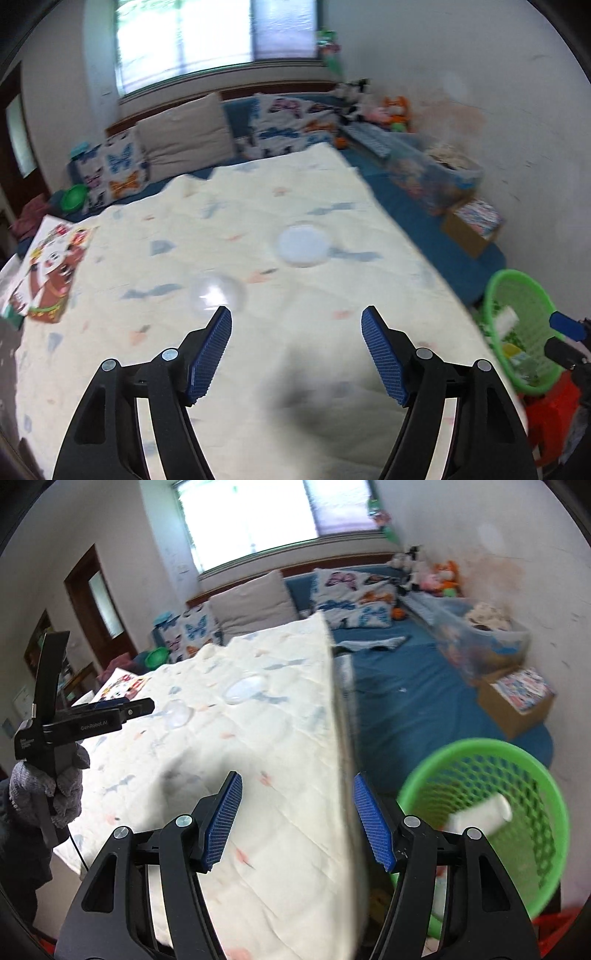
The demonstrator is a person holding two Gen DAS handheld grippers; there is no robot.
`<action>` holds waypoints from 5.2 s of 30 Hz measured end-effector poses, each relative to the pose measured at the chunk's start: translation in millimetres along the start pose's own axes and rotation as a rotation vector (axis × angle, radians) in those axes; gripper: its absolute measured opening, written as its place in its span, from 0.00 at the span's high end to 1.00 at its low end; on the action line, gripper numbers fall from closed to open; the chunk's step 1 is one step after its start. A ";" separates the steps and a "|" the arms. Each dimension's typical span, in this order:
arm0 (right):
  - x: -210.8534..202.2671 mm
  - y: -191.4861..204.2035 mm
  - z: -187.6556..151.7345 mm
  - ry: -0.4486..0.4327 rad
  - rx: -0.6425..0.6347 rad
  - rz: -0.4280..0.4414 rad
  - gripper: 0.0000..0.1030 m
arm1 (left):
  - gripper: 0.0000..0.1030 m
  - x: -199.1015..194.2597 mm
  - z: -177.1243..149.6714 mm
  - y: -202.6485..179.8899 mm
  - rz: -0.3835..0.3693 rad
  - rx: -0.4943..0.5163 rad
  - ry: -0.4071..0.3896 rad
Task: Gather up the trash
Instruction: 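Move both open tools back over the mattress toward the remaining lids, then grasp the clear round lid with the right while the left grasps a dome lid, then carry the round lid to the basket with the right while the left carries the dome lid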
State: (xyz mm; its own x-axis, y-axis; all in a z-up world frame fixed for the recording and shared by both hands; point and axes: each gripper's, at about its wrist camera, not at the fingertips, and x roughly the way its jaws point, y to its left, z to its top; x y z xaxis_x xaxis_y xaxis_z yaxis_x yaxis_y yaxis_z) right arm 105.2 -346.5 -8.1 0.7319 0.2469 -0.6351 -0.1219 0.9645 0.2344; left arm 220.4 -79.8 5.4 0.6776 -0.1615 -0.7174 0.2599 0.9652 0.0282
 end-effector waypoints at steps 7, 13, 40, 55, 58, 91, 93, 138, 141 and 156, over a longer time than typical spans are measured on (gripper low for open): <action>59.2 44.7 38.4 0.040 -0.081 0.050 0.38 | 0.32 3.4 4.1 63.1 0.072 -0.069 0.018; 106.4 71.3 69.4 0.063 -0.121 0.076 0.38 | 0.31 8.3 9.6 98.3 0.099 -0.105 0.022; 277.2 104.8 103.3 0.169 -0.230 -0.030 0.09 | 0.29 90.8 4.1 120.7 0.004 -0.133 0.120; 282.9 93.8 104.7 0.159 -0.188 -0.023 0.15 | 0.24 114.8 8.0 102.8 -0.016 -0.061 0.126; 271.2 90.4 103.1 0.150 -0.186 -0.021 0.16 | 0.23 121.9 8.8 95.9 -0.017 -0.039 0.129; 160.5 66.7 63.1 0.131 -0.136 -0.039 0.16 | 0.40 122.7 17.3 76.6 -0.019 -0.025 0.080; 151.6 65.5 62.4 0.124 -0.134 -0.044 0.16 | 0.40 112.8 17.6 72.8 -0.027 -0.013 0.067; -59.3 -67.3 -20.2 -0.013 0.069 -0.276 0.17 | 0.40 -38.2 -9.1 -88.2 -0.241 0.148 -0.081; -64.8 -83.3 -24.5 -0.010 0.094 -0.305 0.16 | 0.40 -39.9 -6.5 -102.7 -0.258 0.164 -0.080; -70.7 -152.6 -53.7 0.037 0.216 -0.415 0.16 | 0.40 -45.8 -0.3 -159.8 -0.310 0.245 -0.075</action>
State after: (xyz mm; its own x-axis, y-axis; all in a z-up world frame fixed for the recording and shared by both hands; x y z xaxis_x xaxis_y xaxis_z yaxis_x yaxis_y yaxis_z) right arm 36.1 -506.1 -38.6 0.6648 -0.1482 -0.7322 0.3213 0.9416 0.1011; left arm 147.6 -226.6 33.5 0.5869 -0.4609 -0.6656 0.6102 0.7922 -0.0105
